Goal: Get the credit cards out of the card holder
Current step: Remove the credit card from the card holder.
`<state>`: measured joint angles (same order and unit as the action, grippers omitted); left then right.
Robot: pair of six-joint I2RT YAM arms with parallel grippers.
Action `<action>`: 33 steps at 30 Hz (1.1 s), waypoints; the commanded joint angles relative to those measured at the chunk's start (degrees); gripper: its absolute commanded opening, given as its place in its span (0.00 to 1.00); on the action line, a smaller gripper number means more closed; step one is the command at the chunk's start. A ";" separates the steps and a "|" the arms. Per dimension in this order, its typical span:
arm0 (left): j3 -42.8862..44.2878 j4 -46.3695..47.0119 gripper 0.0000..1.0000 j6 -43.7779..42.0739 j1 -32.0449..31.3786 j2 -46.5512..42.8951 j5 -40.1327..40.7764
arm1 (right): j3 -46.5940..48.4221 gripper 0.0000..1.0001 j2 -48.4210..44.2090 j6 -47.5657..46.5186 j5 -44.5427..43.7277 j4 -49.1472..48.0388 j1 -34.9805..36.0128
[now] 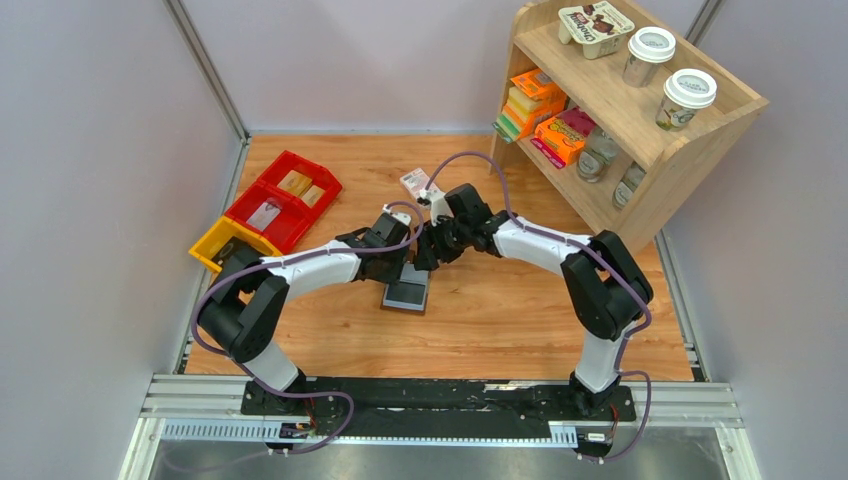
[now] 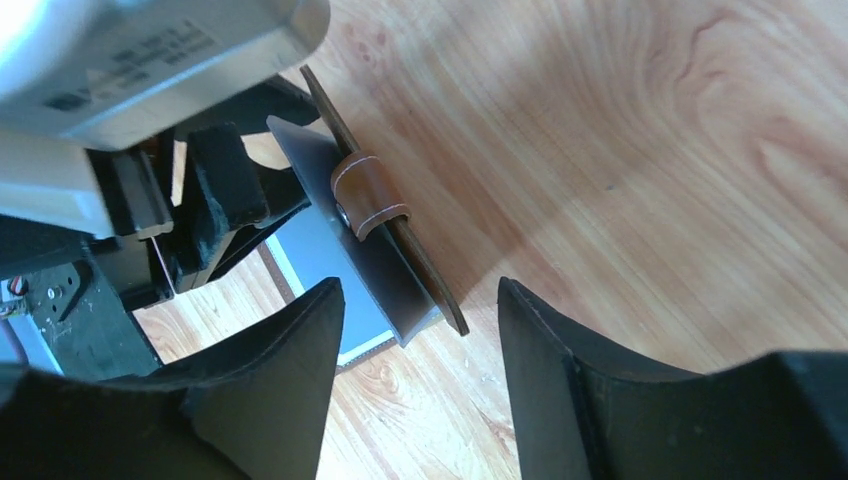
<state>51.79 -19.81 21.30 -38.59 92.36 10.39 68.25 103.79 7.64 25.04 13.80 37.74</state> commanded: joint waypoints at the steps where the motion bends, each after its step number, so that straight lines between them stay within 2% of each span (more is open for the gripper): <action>1: 1.73 1.97 0.47 -1.44 0.18 -0.16 -0.90 | -0.04 0.58 1.59 -3.33 4.84 -2.64 0.14; 3: 2.52 2.06 0.47 -1.70 0.27 0.54 -1.43 | -0.57 0.51 1.68 -3.25 4.85 -2.81 0.14; 7: 4.54 2.15 0.47 -2.58 0.44 2.38 -1.87 | -3.64 0.18 0.02 0.26 2.83 -4.39 -0.38; 9: 5.86 1.54 0.47 -3.02 0.53 2.91 -0.91 | -5.75 0.03 -1.65 4.38 0.47 -5.45 -0.91; 10: 6.82 1.36 0.47 -3.02 0.53 2.92 -0.47 | -7.15 0.00 -2.35 6.58 -0.59 -5.80 -1.00; 12: 7.53 1.27 0.48 -3.19 0.53 1.61 0.33 | -10.66 0.00 -4.72 12.28 -3.66 -7.82 -0.91; 16: 8.68 -0.14 0.56 -1.79 0.44 -1.73 1.47 | -19.63 0.00 -10.26 27.38 -12.79 -10.28 -0.47; 18: 8.24 -0.49 0.56 -0.21 0.53 -3.75 1.21 | -22.53 0.00 -12.81 31.28 -17.19 -9.77 0.75; 22: 5.78 0.12 0.56 4.44 0.44 -6.83 -3.79 | -23.77 0.00 -15.02 35.94 -26.86 -5.55 3.39; 28: -0.45 5.65 0.54 14.98 0.44 -8.16 -12.66 | -23.95 0.00 -15.89 41.66 -33.81 -3.61 6.90; 33: -3.27 6.63 0.49 17.20 0.44 -7.28 -15.23 | -24.65 0.00 -17.04 45.00 -38.13 -4.57 9.54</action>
<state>50.00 -16.38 34.04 -38.28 85.08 -0.69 44.49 88.71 47.88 -5.19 8.73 45.43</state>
